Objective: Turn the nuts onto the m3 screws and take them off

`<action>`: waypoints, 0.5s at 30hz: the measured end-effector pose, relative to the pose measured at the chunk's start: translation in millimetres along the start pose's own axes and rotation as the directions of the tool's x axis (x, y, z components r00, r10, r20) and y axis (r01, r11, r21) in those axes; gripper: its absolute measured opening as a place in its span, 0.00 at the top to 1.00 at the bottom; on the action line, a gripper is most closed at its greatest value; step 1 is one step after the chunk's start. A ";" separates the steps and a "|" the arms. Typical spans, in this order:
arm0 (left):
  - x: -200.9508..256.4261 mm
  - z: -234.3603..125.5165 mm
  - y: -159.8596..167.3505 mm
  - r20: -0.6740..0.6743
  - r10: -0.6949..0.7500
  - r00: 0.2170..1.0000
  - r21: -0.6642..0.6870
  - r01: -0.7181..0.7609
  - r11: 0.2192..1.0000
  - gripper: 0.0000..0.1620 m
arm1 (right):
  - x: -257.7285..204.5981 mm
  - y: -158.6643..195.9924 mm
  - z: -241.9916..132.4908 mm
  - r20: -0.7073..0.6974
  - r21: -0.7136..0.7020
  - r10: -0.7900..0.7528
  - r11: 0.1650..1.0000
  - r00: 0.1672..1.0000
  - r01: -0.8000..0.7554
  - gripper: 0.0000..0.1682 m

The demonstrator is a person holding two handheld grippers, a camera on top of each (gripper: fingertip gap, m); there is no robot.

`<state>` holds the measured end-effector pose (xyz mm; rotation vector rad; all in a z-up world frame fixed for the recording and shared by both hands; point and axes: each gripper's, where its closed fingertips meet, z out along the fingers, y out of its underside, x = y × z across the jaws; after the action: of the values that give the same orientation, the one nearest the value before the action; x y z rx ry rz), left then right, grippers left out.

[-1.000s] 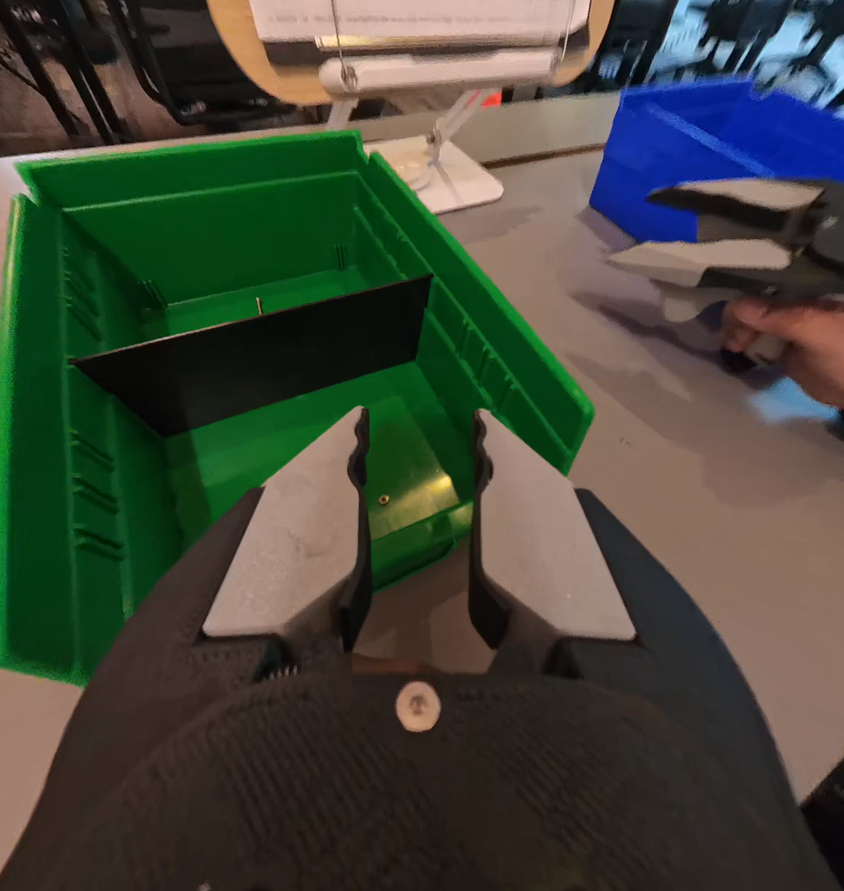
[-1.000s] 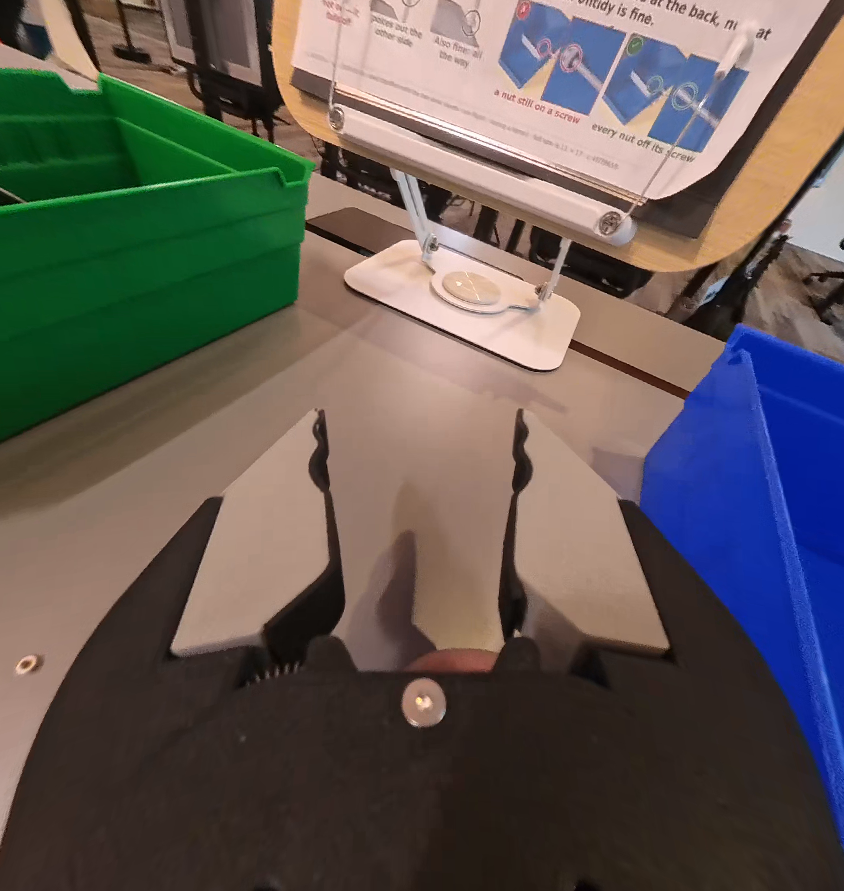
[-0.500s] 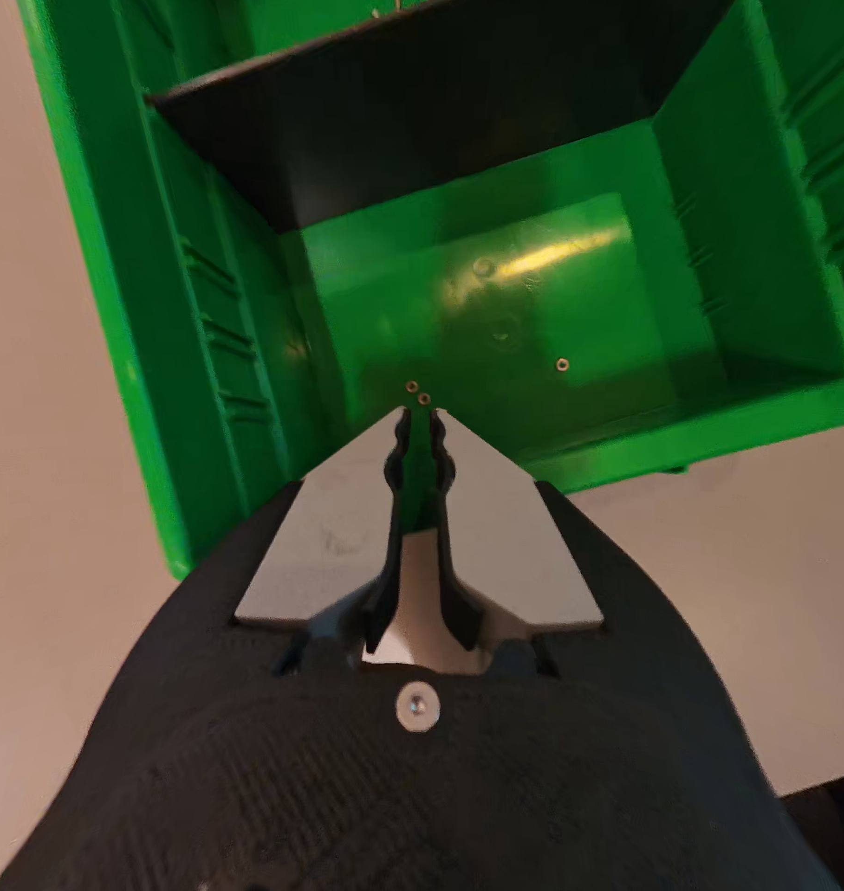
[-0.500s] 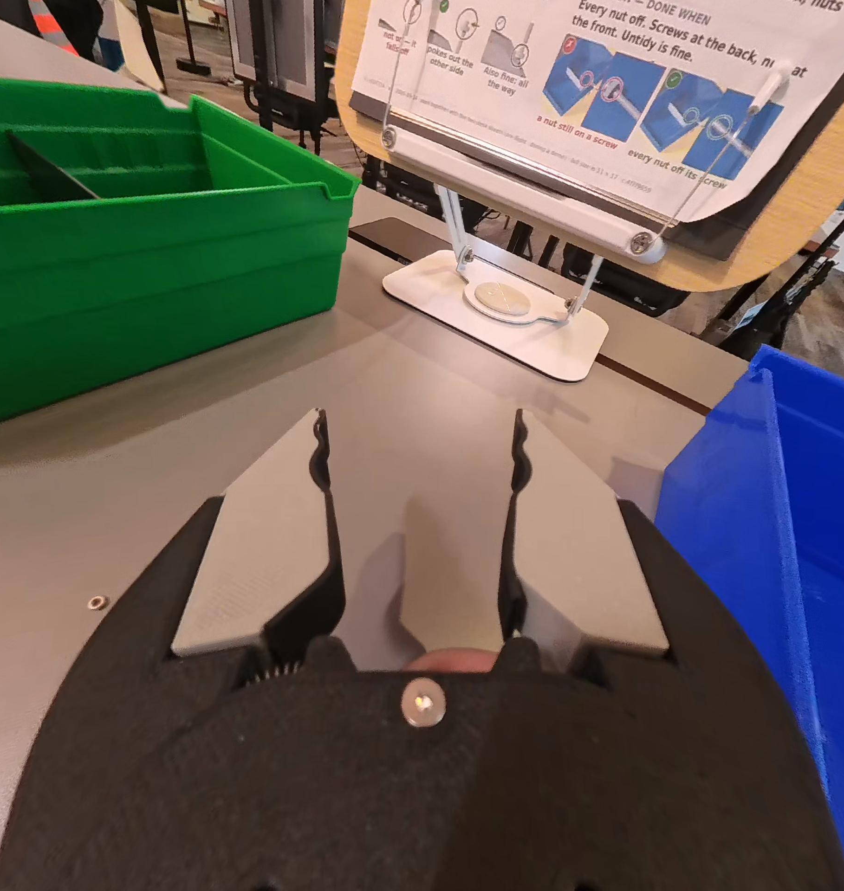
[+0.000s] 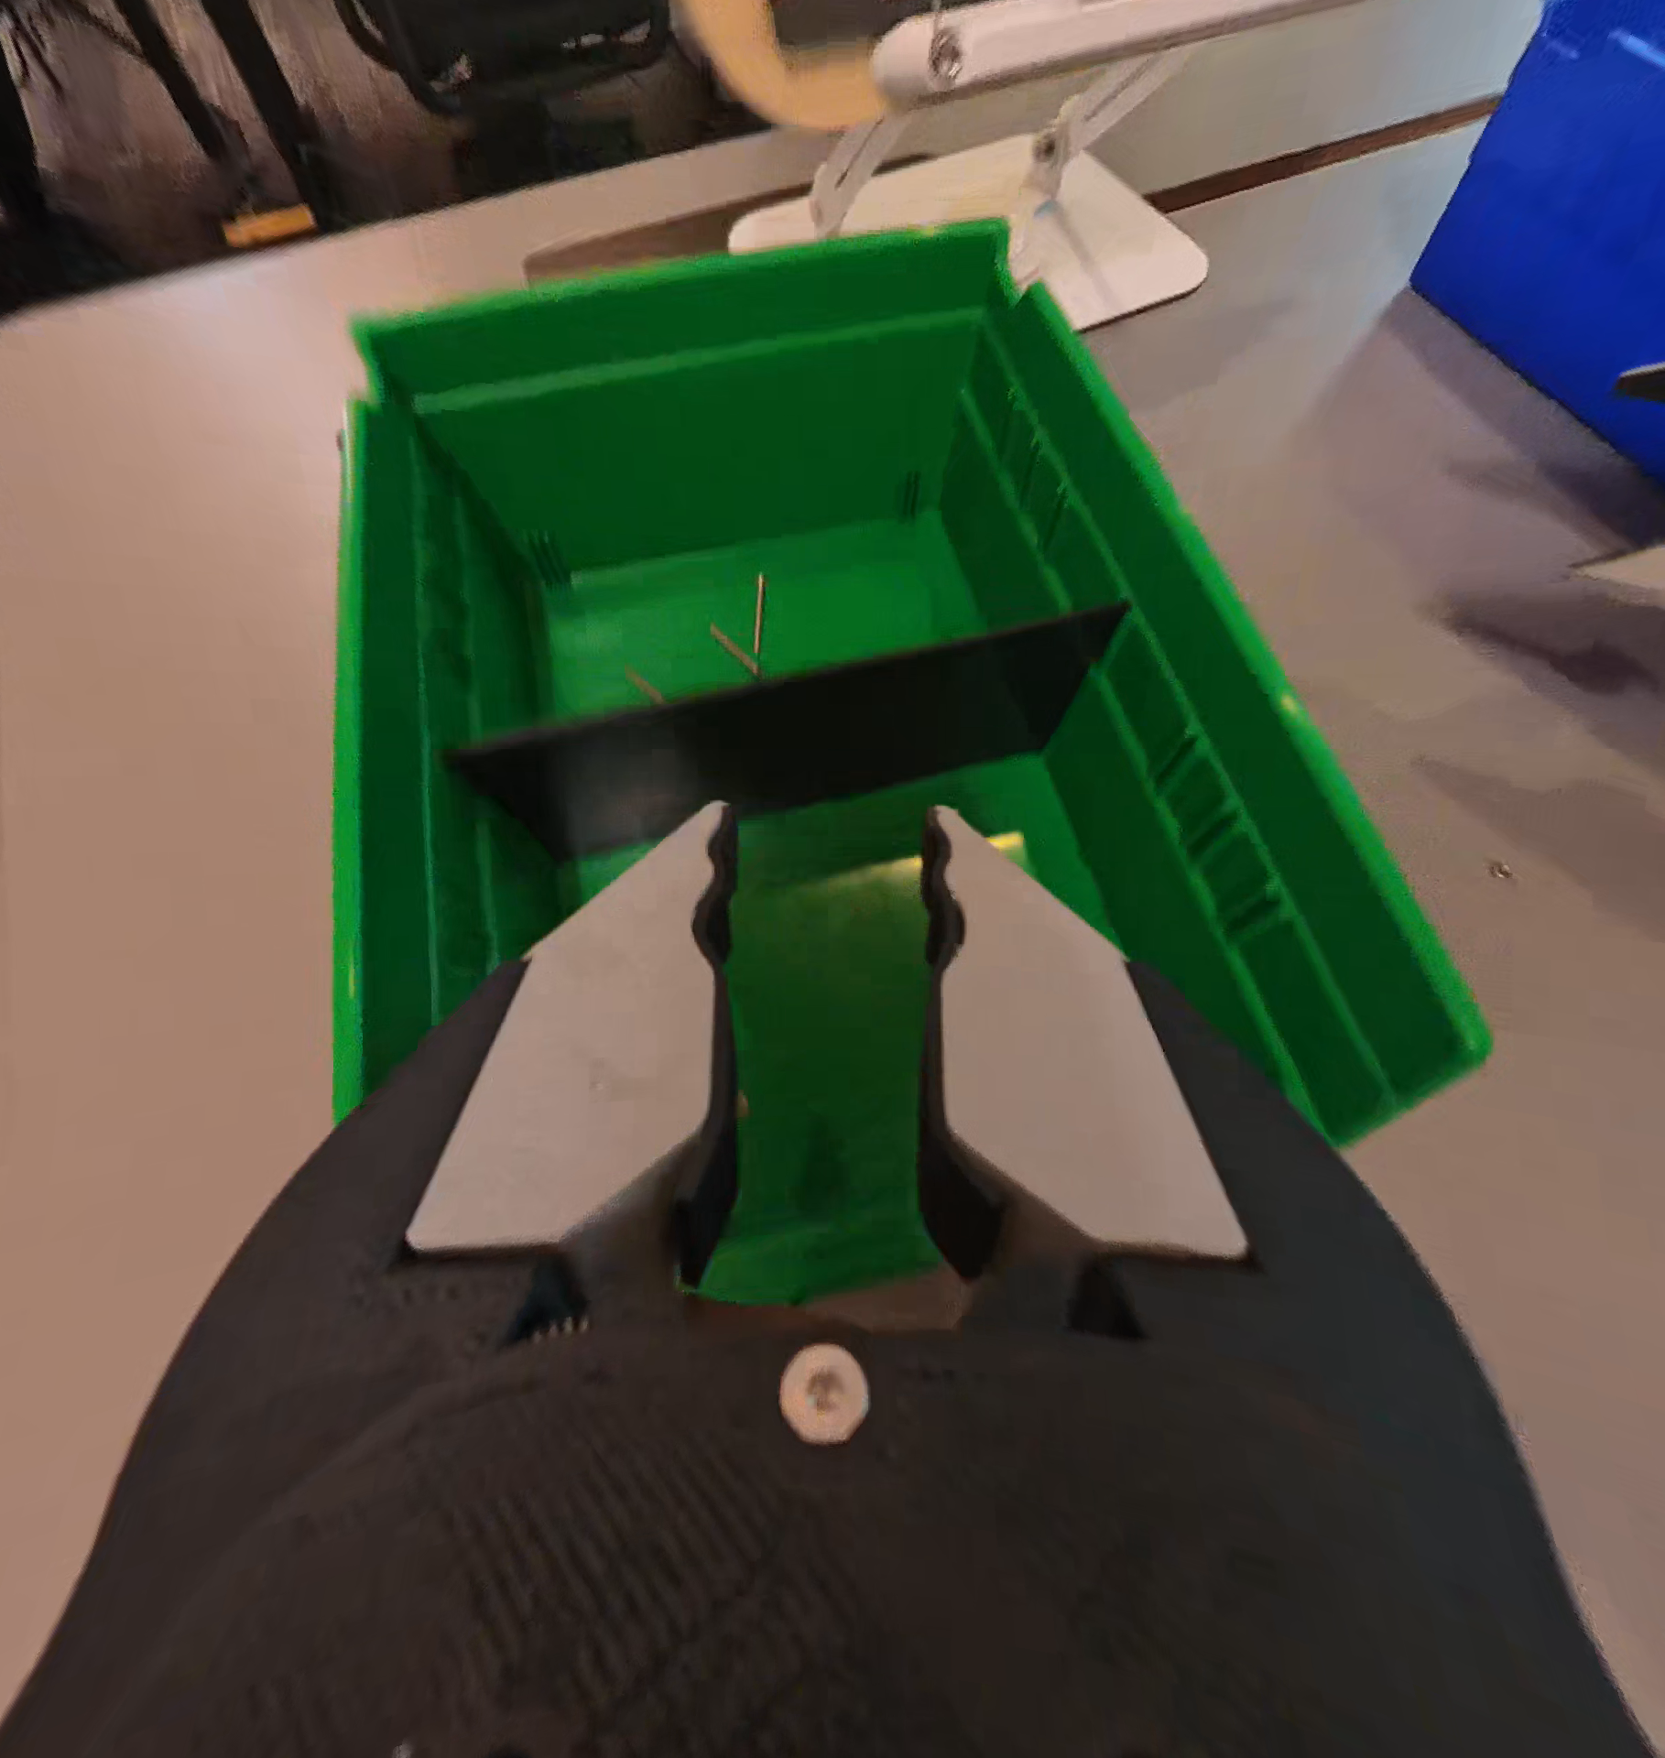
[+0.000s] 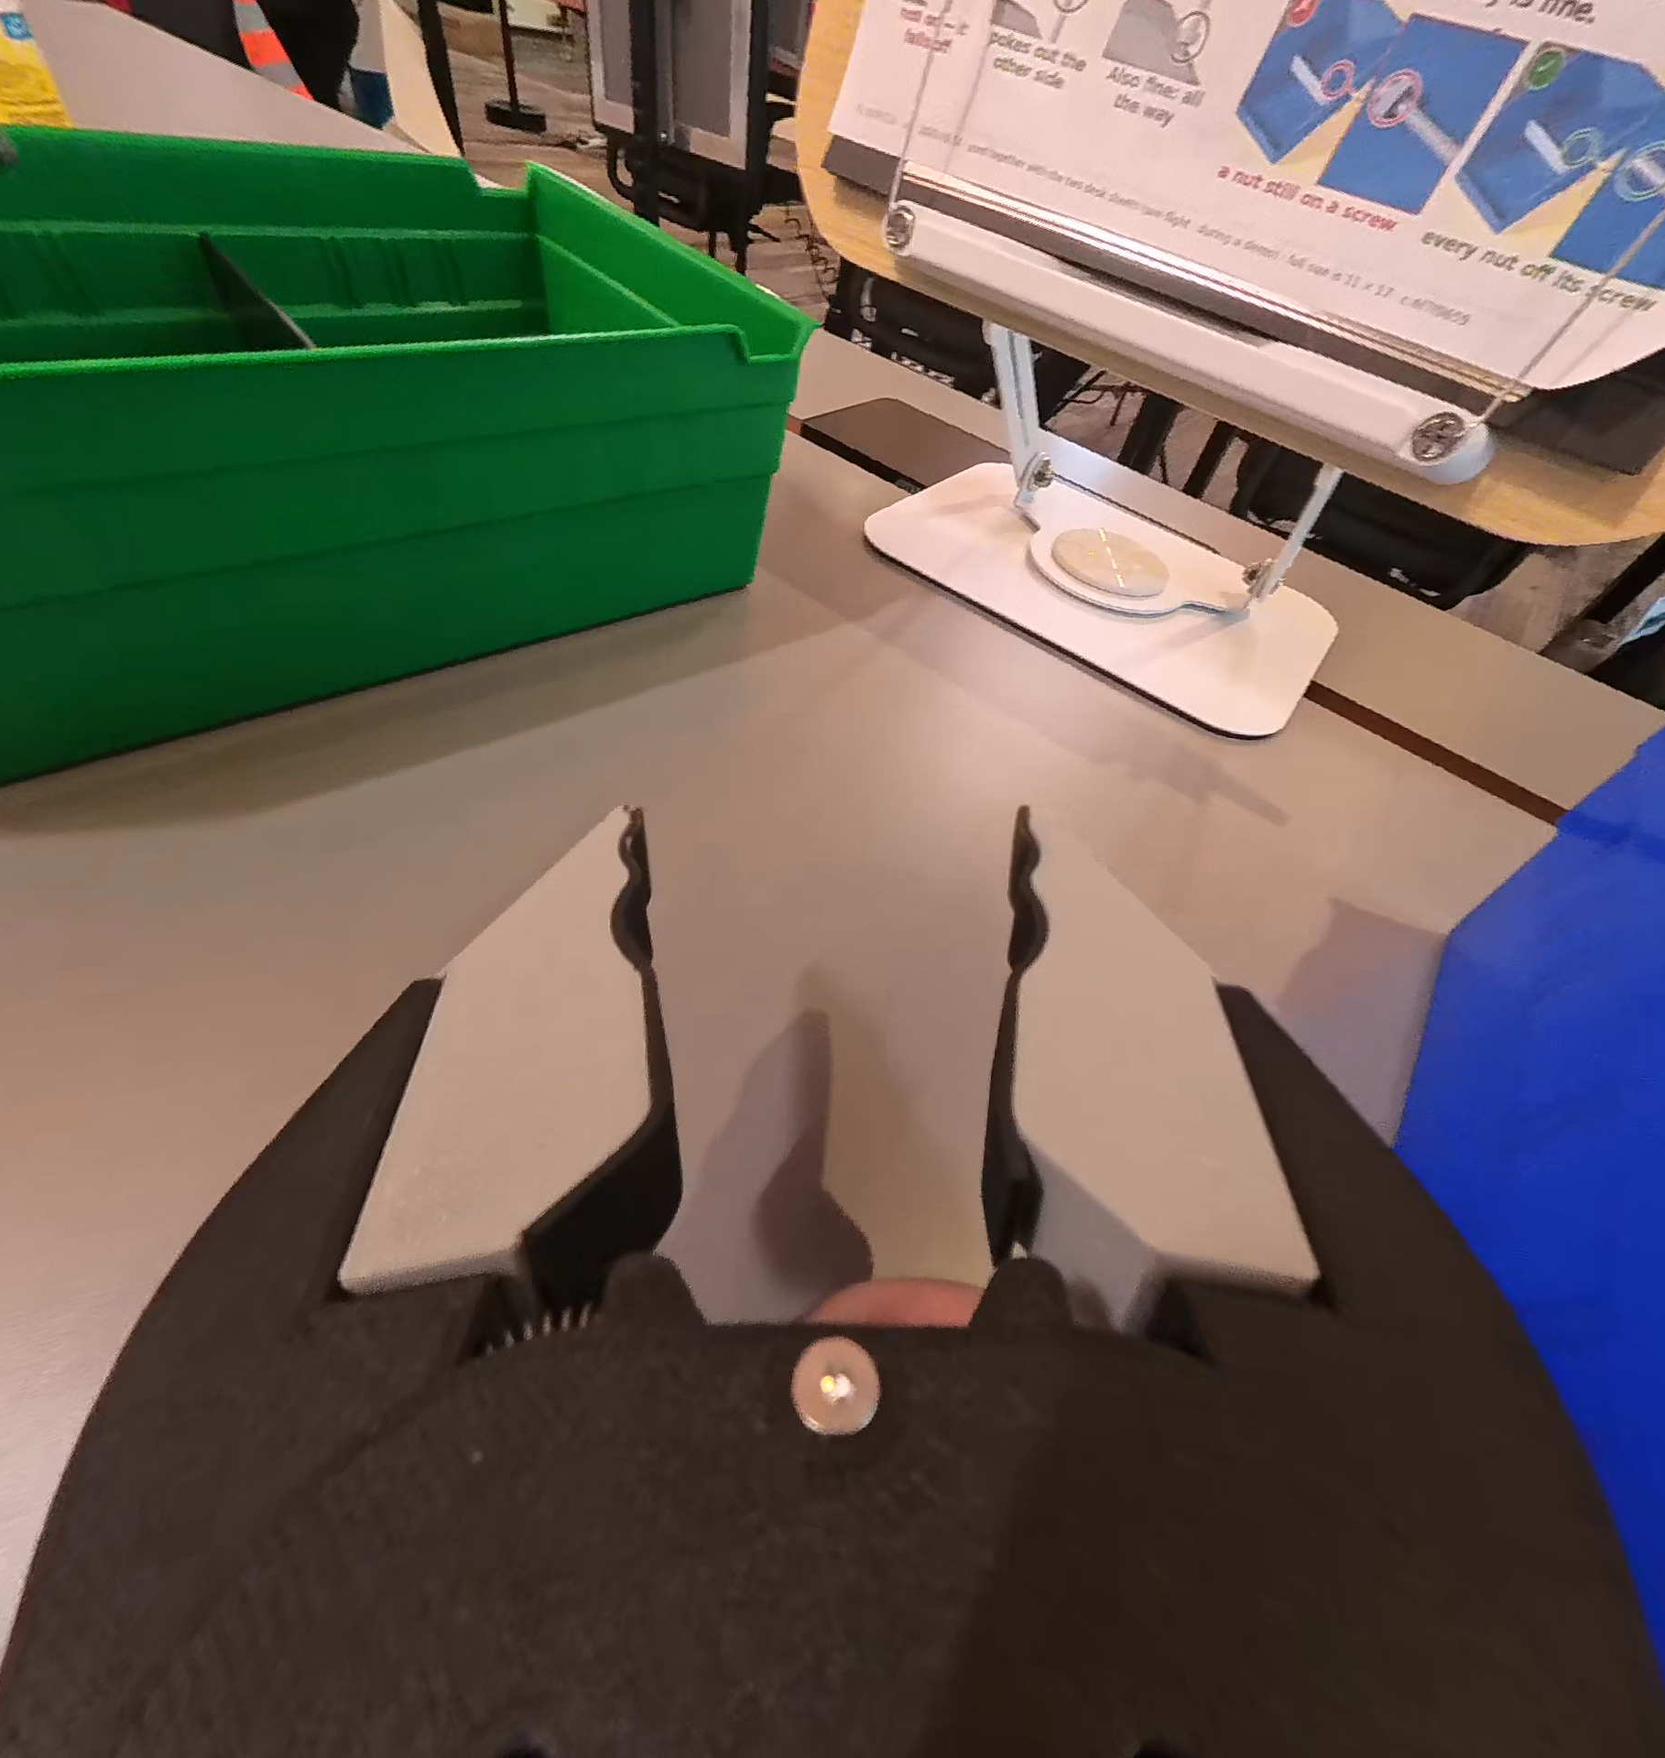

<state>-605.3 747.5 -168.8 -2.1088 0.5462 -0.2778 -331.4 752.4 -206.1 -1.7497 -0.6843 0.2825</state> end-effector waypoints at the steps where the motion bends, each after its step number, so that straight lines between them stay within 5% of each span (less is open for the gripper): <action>1: 2.3 7.0 -13.0 0.009 0.049 0.999 -0.018 -0.049 0.999 0.75 | -2.6 -0.5 -0.2 0.010 -0.001 -0.001 1.000 1.000 0.001 0.56; 7: -1.7 91.0 -53.6 -0.038 0.254 0.967 -0.285 -0.254 0.924 0.92 | -19.1 0.1 -1.0 0.042 -0.008 -0.070 0.997 0.997 0.070 0.56; 15: -13.4 166.6 -14.9 -0.248 0.195 0.949 -0.609 -0.309 0.731 0.92 | -34.3 -0.2 -3.8 0.071 0.000 -0.125 0.992 0.990 0.125 0.56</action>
<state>-547.3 882.6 -249.7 -2.6412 1.1575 -0.1121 -356.8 729.5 -210.3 -1.6992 -0.8431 0.2581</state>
